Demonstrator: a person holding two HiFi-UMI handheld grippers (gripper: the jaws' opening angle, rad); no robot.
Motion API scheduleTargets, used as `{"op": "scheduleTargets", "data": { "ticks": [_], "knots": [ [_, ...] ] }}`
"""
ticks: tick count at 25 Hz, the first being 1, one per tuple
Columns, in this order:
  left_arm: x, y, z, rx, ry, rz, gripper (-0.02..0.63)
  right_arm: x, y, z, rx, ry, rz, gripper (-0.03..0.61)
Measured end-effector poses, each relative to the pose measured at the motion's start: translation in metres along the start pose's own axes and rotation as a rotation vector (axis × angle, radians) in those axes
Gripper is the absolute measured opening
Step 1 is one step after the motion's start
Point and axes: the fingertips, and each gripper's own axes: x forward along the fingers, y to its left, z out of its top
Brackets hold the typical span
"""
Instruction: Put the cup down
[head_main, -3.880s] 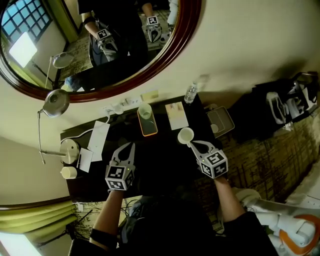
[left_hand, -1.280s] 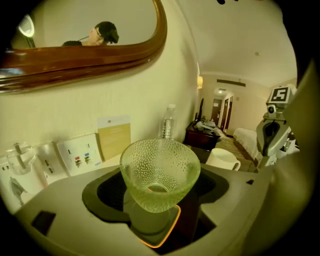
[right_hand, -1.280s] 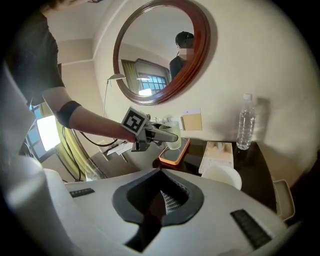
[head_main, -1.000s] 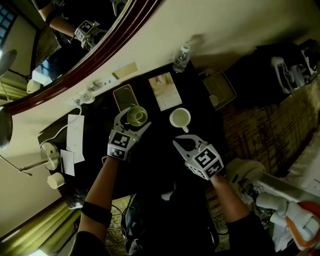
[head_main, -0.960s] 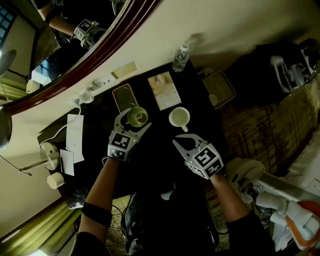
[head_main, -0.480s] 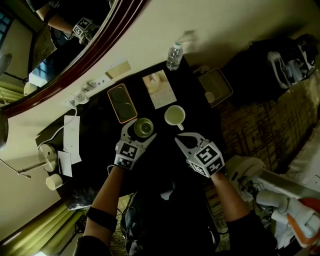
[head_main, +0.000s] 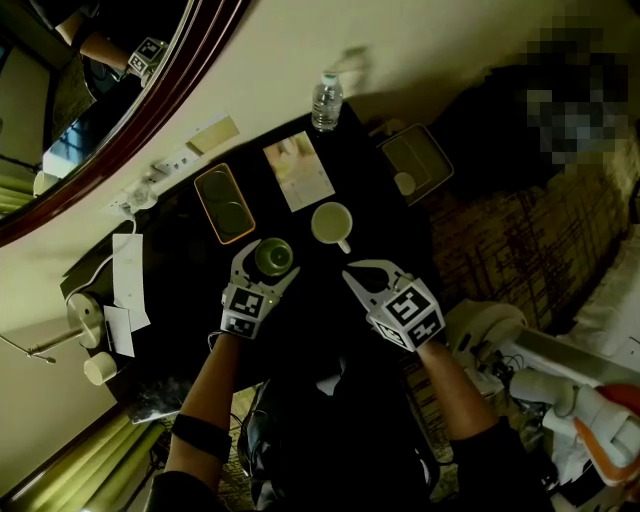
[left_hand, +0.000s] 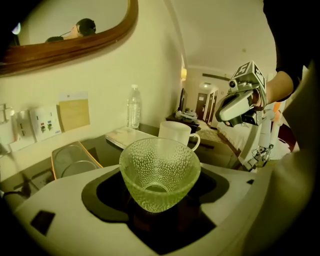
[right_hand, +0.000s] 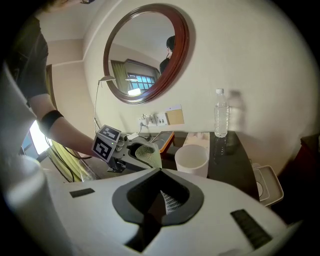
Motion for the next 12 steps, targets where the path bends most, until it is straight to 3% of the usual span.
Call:
{"op": "scheduleTargets", "data": {
  "ticks": [2,5,12],
  "knots": [
    [0.001,-0.001,0.0,0.002,0.005,0.004,0.389,-0.001,-0.004,-0.005,-0.002,0.001,-0.006,0.006],
    [0.001,-0.003,-0.001,-0.003,0.015,0.004,0.487,-0.003,-0.004,-0.006,0.008,0.002,-0.001,0.006],
    [-0.023,-0.004,0.014,0.029,0.024,0.019,0.494,-0.01,-0.008,-0.005,0.014,0.0,-0.01,0.006]
  ]
}}
